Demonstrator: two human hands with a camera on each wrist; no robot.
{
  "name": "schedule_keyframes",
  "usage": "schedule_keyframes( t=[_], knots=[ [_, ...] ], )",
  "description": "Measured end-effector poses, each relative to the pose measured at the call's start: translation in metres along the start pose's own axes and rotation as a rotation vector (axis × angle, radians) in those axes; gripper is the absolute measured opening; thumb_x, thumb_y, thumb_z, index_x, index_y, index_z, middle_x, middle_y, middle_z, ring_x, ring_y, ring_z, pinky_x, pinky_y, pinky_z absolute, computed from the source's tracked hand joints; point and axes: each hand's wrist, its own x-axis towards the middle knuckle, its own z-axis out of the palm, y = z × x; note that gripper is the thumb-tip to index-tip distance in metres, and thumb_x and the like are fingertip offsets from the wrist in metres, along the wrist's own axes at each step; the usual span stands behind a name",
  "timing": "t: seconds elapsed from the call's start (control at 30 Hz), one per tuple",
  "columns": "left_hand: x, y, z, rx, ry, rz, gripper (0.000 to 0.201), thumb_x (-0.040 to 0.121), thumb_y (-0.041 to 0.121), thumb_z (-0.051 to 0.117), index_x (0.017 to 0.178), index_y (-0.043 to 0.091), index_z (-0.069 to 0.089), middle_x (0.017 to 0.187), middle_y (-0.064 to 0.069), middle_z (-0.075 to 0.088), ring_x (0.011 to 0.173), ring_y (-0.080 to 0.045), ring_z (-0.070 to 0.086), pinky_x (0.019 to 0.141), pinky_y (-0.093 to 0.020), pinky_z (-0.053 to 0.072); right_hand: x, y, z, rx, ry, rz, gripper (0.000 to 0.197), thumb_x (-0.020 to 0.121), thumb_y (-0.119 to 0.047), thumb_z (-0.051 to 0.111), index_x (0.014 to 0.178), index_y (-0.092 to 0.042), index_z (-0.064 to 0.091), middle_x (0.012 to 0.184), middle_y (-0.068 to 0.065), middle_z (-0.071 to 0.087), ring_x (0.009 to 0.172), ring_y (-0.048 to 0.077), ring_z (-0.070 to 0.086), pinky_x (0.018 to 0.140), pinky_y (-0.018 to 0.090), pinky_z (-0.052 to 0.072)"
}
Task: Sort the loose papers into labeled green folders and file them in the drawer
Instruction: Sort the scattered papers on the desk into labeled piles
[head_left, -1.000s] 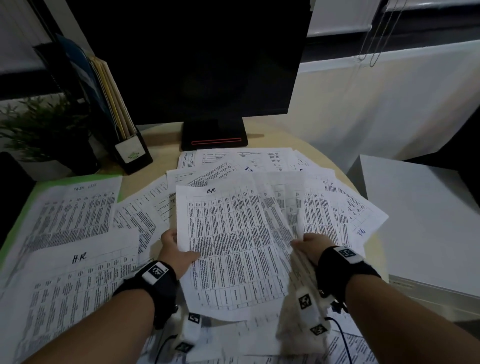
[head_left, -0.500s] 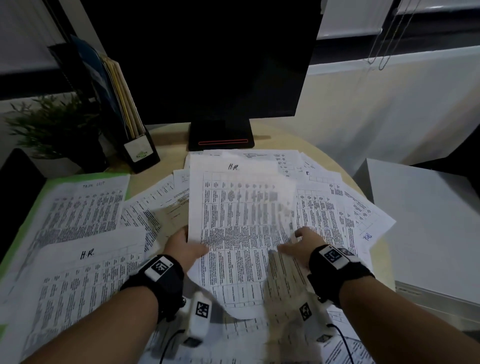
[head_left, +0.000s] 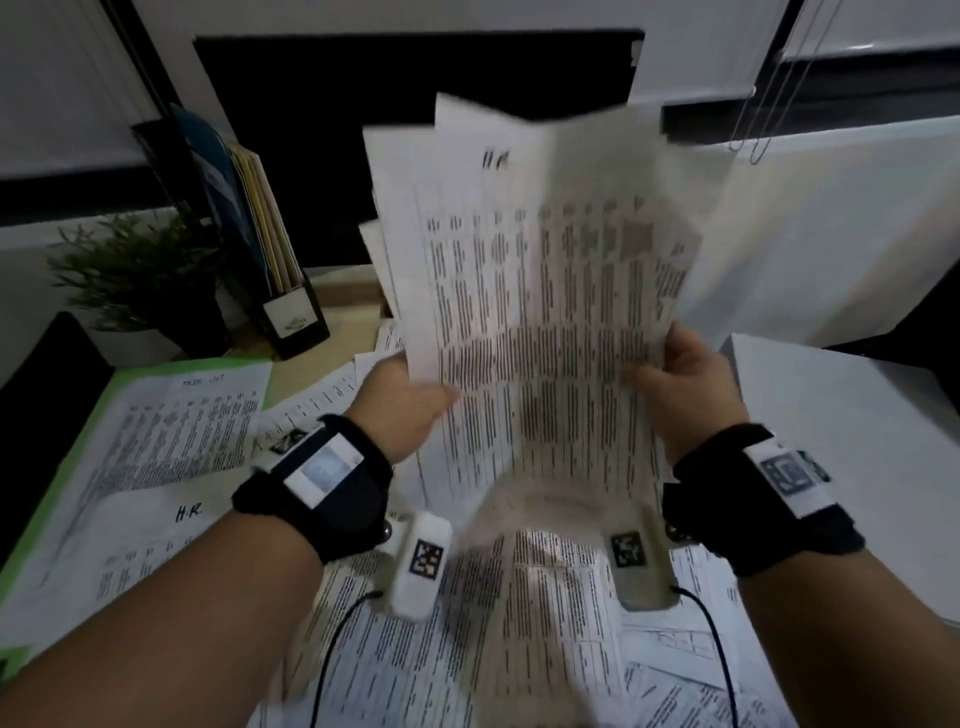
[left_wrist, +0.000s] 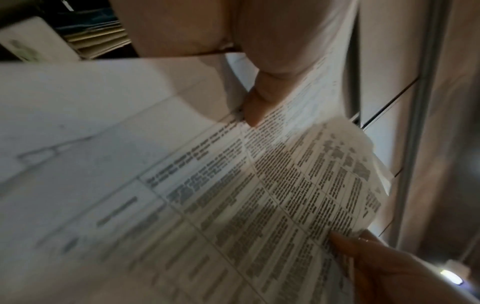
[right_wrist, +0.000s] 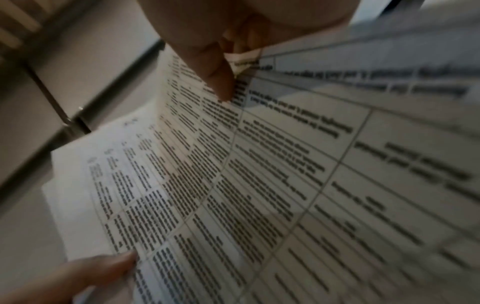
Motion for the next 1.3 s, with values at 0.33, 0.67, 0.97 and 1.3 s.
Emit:
schedule_keyframes(
  t=[0.33,0.67,0.97,1.3],
  knots=[
    [-0.007,0.045,-0.010,-0.010,0.120,0.310,0.031,0.087,0.013,0.066,0.112,0.027,0.056,0.098,0.020,0.061,0.083,0.017,0.057,0.076,-0.012,0.050,0.008,-0.042,-0.011,0.276,0.181,-0.249,0.045,0.070,-0.011,0.067,0.110,-0.025,0.052,0.106,-0.001,0.062,0.091,0.011,0.064,0.070,0.021,0.054],
    [-0.011,0.046,-0.009,-0.264,0.128,0.306,0.030,0.076,0.017,0.072,0.099,0.031,0.057,0.090,0.015,0.069,0.087,0.000,0.067,0.072,-0.022,0.056,0.016,-0.039,-0.012,0.243,0.228,-0.237,0.040,0.073,-0.008,0.067,0.094,-0.033,0.045,0.094,-0.003,0.065,0.082,0.012,0.065,0.068,0.029,0.053],
    [-0.012,0.022,0.012,0.017,0.046,0.092,0.020,0.085,0.016,0.068,0.100,0.028,0.063,0.089,0.017,0.064,0.087,-0.002,0.060,0.067,-0.016,0.046,0.011,-0.018,-0.010,0.101,0.136,-0.055,0.036,0.079,0.000,0.069,0.112,-0.010,0.063,0.084,-0.012,0.073,0.083,0.010,0.069,0.069,0.026,0.058],
    [-0.015,0.024,0.014,-0.058,0.155,0.184,0.036,0.088,0.012,0.064,0.119,0.026,0.052,0.102,0.017,0.062,0.092,0.006,0.057,0.069,-0.012,0.045,-0.002,-0.036,-0.015,0.112,0.241,-0.238,0.036,0.080,-0.004,0.065,0.103,-0.026,0.048,0.091,-0.008,0.059,0.078,0.002,0.059,0.058,0.013,0.048]
  ],
)
